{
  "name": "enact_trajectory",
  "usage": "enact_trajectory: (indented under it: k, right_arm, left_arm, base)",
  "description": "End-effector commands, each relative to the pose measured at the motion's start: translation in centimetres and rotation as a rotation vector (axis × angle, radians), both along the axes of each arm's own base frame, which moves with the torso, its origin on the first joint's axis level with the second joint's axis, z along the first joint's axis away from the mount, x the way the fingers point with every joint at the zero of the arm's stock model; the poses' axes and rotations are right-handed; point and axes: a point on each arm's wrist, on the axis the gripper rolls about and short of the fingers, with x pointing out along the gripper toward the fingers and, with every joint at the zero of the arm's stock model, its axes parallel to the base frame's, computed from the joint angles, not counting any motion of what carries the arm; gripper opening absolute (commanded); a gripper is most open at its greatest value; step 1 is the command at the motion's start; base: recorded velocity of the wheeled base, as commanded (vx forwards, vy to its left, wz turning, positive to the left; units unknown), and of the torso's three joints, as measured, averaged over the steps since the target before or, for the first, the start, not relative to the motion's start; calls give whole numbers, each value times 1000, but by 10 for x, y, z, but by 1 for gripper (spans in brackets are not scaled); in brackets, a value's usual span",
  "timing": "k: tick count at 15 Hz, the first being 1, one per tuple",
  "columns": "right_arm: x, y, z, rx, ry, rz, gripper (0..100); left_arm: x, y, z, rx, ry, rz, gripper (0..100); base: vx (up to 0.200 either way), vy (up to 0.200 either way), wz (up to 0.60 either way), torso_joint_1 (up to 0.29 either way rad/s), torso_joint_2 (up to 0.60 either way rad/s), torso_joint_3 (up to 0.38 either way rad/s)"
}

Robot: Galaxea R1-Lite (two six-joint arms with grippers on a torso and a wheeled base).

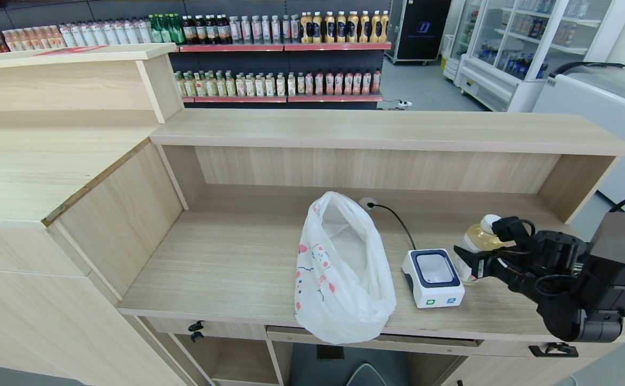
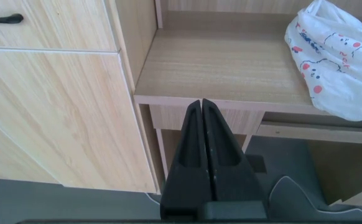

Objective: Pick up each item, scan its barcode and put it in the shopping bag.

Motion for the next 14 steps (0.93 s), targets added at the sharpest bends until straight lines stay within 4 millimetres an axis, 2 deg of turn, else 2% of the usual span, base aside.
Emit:
enact_trajectory:
  k: [1,3,5,7,9,10,12,14]
  right_arm:
    - [-2,-2,4,-2,-9,-4,0]
    - [-7,-4,11,7,-11,5,0]
    - [-10,-9,29,30,-49,27,0]
    - [-26,-19,83,58,-109,97,0]
    - [-63,-21,143,152,-90,188,0]
    - [-74,-20,157,193,-80,210,0]
    - [-122,-8,210,350,-43,337,0]
    - [-149,1,227,389,-10,477,0]
  left_arm:
    - [0,0,0,0,0,0,0]
    - [0,0,0,0,0,0,0]
    - [0,0,0,0,0,0,0]
    - [0,0,0,0,0,0,0]
    - [0,0,0,0,0,0,0]
    - [0,0,0,0,0,0,0]
    - [0,0,0,0,0,0,0]
    - [0,0,0,0,0,0,0]
  base:
    - [0,0,0,0,0,0]
    - [0,0,0,0,0,0]
    - [0,0,0,0,0,0]
    - [0,0,0,0,0,0]
    - [0,0,0,0,0,0]
    - [0,0,0,0,0,0]
    - [0,0,0,0,0,0]
    - [0,0,0,0,0,0]
